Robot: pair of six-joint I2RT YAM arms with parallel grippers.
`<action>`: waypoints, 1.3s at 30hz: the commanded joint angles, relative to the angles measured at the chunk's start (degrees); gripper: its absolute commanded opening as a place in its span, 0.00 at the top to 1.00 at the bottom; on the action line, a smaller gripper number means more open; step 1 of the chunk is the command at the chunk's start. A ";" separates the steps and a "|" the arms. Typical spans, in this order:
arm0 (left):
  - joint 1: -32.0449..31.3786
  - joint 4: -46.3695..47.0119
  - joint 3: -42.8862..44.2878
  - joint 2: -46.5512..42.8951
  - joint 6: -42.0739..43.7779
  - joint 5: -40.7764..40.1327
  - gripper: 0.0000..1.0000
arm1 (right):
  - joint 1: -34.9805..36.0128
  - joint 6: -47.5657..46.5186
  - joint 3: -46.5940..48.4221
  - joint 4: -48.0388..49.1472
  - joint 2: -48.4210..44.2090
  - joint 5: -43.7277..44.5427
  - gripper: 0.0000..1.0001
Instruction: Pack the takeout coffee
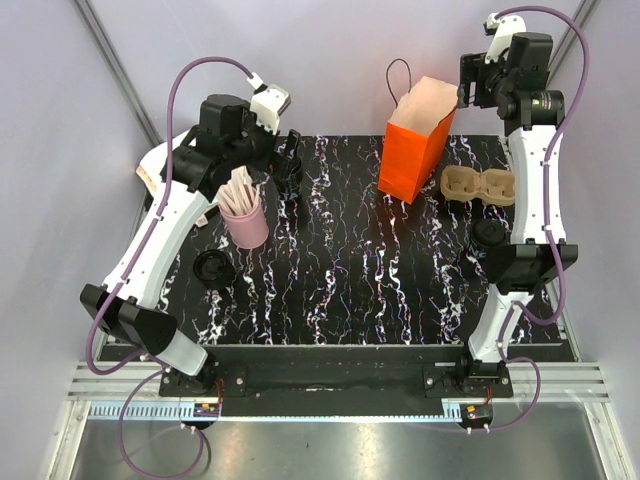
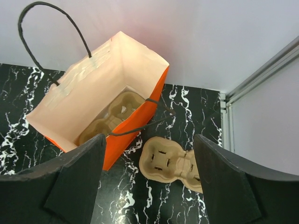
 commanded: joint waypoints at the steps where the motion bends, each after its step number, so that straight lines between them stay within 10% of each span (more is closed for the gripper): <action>1: -0.05 2.50 0.14 -2.27 0.87 1.58 0.01 | 0.16 -2.09 -0.89 2.87 -1.11 1.42 0.18; 20: -0.13 2.32 -0.04 -1.13 0.52 3.08 0.01 | -3.44 -28.45 -18.05 9.90 -10.60 -4.47 0.10; 39: -0.22 1.36 1.45 0.98 0.61 3.25 0.01 | -4.06 -31.54 -19.20 20.45 -4.54 -11.67 0.21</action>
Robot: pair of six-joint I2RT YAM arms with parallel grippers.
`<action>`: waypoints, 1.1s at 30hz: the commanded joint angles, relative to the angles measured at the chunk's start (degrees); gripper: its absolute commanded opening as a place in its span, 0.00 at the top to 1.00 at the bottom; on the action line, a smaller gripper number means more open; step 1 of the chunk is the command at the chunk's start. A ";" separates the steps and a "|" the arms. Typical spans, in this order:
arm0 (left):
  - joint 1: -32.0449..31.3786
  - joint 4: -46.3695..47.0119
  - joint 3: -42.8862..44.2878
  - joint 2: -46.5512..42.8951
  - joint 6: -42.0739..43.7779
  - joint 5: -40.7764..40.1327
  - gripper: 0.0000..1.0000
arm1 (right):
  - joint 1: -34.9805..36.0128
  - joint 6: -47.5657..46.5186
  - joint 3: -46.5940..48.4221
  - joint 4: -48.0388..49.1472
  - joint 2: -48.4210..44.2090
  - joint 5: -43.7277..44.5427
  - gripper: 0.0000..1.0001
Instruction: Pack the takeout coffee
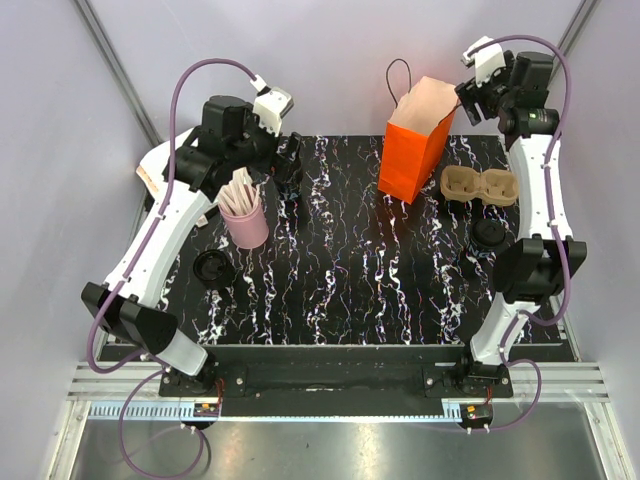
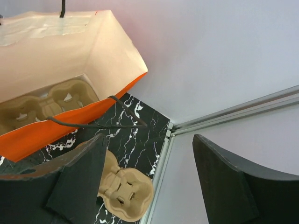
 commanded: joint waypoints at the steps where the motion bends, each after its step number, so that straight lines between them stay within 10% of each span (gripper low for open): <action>1: -0.31 1.33 2.07 0.91 0.43 1.46 0.01 | -0.19 -2.38 0.76 3.12 0.77 -3.45 0.21; 13: -1.80 0.19 3.12 3.20 1.22 0.06 0.01 | -0.19 -3.79 2.52 3.03 2.62 -8.20 0.35; 22: -3.65 -0.78 4.53 4.87 2.10 -2.23 0.01 | 0.34 -4.84 2.35 1.72 1.75 -10.49 0.74; 33: -4.26 -1.48 5.06 5.66 1.84 -2.32 0.01 | 2.18 -5.73 -4.42 1.19 -3.87 -10.22 0.81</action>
